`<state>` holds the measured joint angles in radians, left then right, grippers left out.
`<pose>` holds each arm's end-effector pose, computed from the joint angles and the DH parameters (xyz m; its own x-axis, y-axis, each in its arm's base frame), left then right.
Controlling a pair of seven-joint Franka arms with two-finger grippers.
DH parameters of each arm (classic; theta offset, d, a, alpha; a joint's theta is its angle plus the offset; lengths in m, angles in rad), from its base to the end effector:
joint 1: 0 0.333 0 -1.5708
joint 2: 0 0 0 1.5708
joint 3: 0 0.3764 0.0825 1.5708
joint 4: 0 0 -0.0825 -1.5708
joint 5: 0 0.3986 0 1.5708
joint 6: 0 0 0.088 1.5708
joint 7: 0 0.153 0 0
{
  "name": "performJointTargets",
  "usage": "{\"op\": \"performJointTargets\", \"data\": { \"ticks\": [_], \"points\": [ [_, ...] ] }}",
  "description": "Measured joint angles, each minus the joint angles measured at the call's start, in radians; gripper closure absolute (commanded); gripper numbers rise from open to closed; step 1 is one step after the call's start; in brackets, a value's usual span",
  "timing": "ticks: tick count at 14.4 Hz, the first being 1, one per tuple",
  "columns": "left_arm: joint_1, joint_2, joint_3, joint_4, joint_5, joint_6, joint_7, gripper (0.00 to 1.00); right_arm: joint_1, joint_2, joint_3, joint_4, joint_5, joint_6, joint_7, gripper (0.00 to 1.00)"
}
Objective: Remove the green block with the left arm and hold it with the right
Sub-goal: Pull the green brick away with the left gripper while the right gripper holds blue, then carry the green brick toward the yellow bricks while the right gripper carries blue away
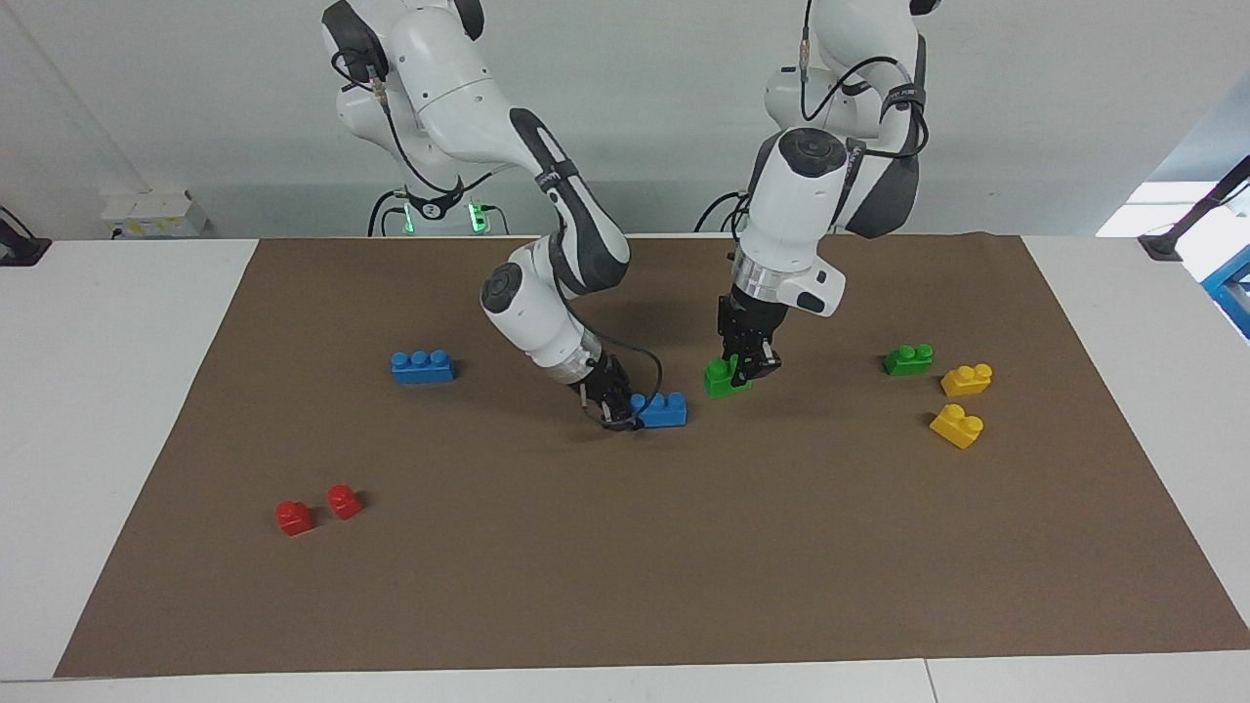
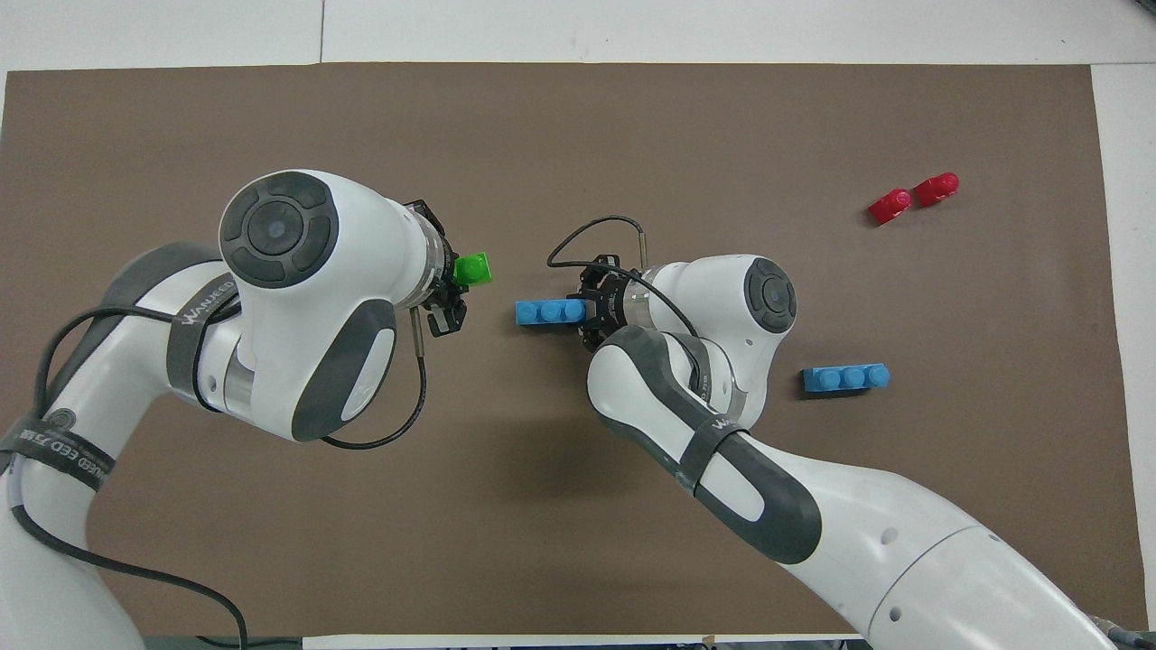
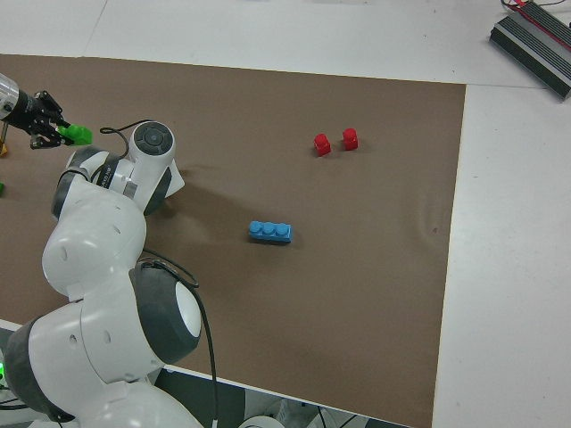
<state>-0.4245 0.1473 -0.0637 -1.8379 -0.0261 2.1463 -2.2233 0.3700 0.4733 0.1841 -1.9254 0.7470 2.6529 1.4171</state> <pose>0.5706 -0.3035 0.4716 -0.1693 0.9778 -0.1238 0.9773 0.1828 0.1073 0.6004 0.3567 0.2703 0.0774 -0.8572 -0.5092 -0.9918 -0.0142 -0.1270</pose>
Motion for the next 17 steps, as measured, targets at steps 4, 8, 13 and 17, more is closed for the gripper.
{"op": "performJointTargets", "data": {
  "ticks": [4, 8, 13, 17],
  "points": [
    [0.022, -0.008, 0.001, -0.004, 0.000, -0.026, 0.153, 1.00, -0.073, -0.003, -0.007, 0.044, -0.005, -0.151, -0.013, 1.00],
    [0.068, -0.017, 0.002, -0.043, 0.000, -0.032, 0.401, 1.00, -0.258, -0.025, -0.012, 0.211, -0.132, -0.479, -0.033, 1.00],
    [0.149, -0.048, 0.003, -0.113, -0.001, -0.036, 0.737, 1.00, -0.437, -0.023, -0.014, 0.263, -0.186, -0.610, -0.229, 1.00],
    [0.276, -0.073, 0.005, -0.179, -0.007, -0.036, 1.008, 1.00, -0.553, 0.004, -0.015, 0.231, -0.235, -0.614, -0.392, 1.00]
  ]
}}
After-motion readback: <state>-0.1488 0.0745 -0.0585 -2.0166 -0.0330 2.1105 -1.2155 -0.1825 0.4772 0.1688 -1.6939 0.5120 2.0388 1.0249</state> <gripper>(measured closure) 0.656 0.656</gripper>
